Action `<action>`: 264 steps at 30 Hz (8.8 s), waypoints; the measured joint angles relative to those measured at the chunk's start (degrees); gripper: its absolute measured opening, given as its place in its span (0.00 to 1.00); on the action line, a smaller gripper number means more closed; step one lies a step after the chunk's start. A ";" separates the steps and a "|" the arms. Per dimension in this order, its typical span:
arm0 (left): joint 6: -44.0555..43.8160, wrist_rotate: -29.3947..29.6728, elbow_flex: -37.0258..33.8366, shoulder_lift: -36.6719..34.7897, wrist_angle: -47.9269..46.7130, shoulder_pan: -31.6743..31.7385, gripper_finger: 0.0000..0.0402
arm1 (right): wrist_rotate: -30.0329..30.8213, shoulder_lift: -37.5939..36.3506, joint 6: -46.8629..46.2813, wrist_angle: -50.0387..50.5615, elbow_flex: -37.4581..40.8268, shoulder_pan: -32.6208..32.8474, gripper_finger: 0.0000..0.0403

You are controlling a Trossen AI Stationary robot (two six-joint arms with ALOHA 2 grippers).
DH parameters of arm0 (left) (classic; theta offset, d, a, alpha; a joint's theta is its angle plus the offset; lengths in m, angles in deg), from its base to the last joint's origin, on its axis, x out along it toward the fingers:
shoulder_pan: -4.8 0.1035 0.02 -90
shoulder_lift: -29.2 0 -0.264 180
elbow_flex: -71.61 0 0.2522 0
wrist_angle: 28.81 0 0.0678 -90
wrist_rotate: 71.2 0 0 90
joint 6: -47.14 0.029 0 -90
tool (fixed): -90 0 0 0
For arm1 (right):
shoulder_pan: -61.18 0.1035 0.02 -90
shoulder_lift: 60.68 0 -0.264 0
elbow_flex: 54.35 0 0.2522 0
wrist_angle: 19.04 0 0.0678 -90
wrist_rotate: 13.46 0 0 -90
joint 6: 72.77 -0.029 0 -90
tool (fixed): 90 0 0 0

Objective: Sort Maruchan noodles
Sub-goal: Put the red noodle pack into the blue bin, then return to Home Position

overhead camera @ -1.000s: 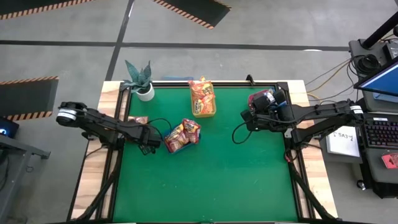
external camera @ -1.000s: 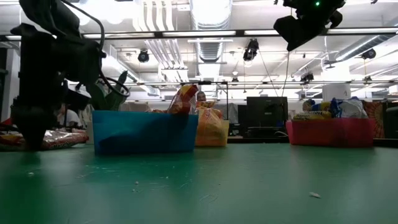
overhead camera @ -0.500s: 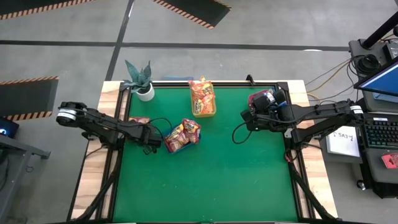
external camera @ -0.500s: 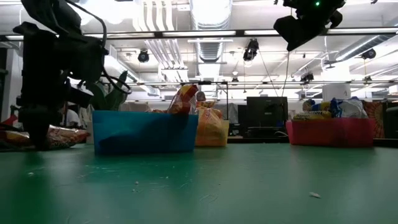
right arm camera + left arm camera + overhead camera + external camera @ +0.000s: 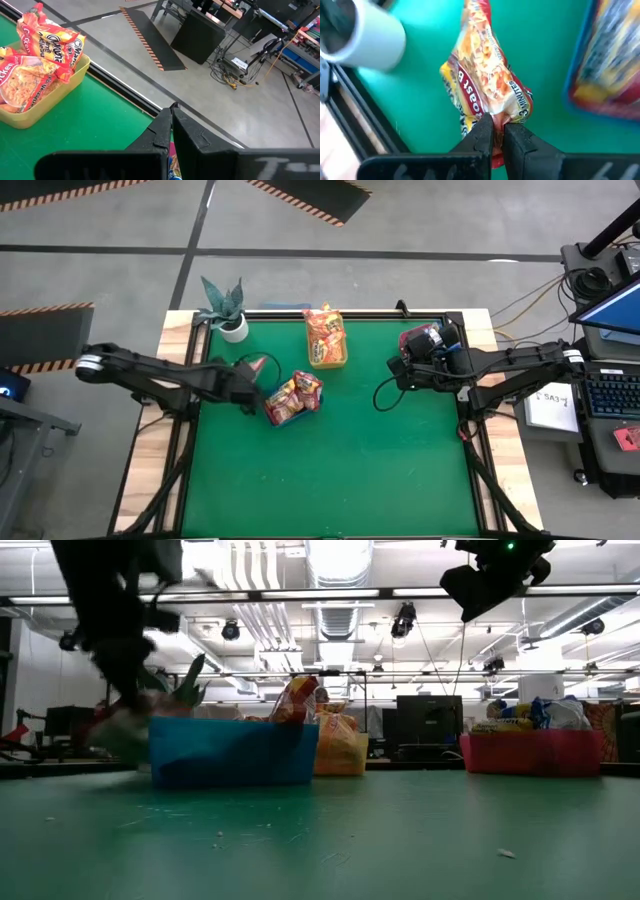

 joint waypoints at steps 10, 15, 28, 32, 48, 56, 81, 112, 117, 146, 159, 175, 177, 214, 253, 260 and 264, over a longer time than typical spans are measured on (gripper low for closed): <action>11.82 2.35 7.46 -5.79 15.15 -1.06 0.01 | 0.00 0.00 0.00 0.00 0.00 0.00 0.02; 18.31 -2.74 7.52 -4.69 25.57 -2.71 0.01 | -0.01 0.00 0.01 0.02 0.00 0.00 0.02; 19.90 -6.25 6.98 8.44 21.03 -5.60 0.08 | 0.00 0.00 0.02 0.02 0.00 0.00 0.02; 21.07 -12.94 6.98 10.18 20.88 -5.69 0.16 | 0.01 0.00 0.02 0.02 0.00 0.00 0.02; 22.68 -9.53 20.80 10.18 4.94 -6.38 0.35 | -0.01 0.00 0.02 0.00 0.00 0.00 0.02; 27.37 -1.34 15.52 10.41 16.71 -6.32 0.23 | -0.01 0.00 0.16 0.00 0.00 0.01 0.02; 27.11 -4.63 -4.00 11.42 47.97 -6.12 0.09 | -0.01 0.00 0.13 -0.90 0.00 0.00 0.02; 32.45 0.83 -1.58 11.25 51.58 -1.97 0.09 | -0.01 -0.02 0.61 -1.31 0.00 0.02 0.02; 33.76 -6.28 -5.19 11.32 56.73 -2.10 0.09 | -0.01 -0.02 0.63 -1.31 0.00 0.02 0.02; 31.15 -8.96 -11.08 20.10 74.35 -2.32 0.09 | -0.08 0.02 0.59 -1.55 -0.02 0.00 0.02; 40.41 0.42 -4.88 11.51 54.75 -2.16 0.09 | -0.15 0.17 0.59 -1.75 -0.02 0.02 0.02; 32.92 5.54 -12.67 13.03 62.58 -0.61 0.09 | -0.08 0.22 1.32 -3.54 -0.02 0.00 0.02; 33.74 5.79 -10.74 12.21 60.02 -0.63 0.09 | -0.08 0.22 1.74 -3.67 -0.02 0.02 0.02; 50.53 -1.35 -43.25 -62.06 67.44 4.04 0.09 | -46.11 -54.29 52.96 -67.05 51.21 -2.75 0.02; 43.06 9.02 -43.58 -58.60 61.52 4.07 0.09 | -29.50 -61.69 53.91 -58.53 57.96 -2.75 0.02; 43.06 9.03 -43.58 -58.60 61.52 4.07 0.09 | -29.52 -61.64 53.92 -58.53 57.96 -2.75 0.02; 43.06 9.03 -43.58 -58.60 61.52 4.07 0.09 | -29.52 -61.64 53.92 -58.53 57.96 -2.75 0.02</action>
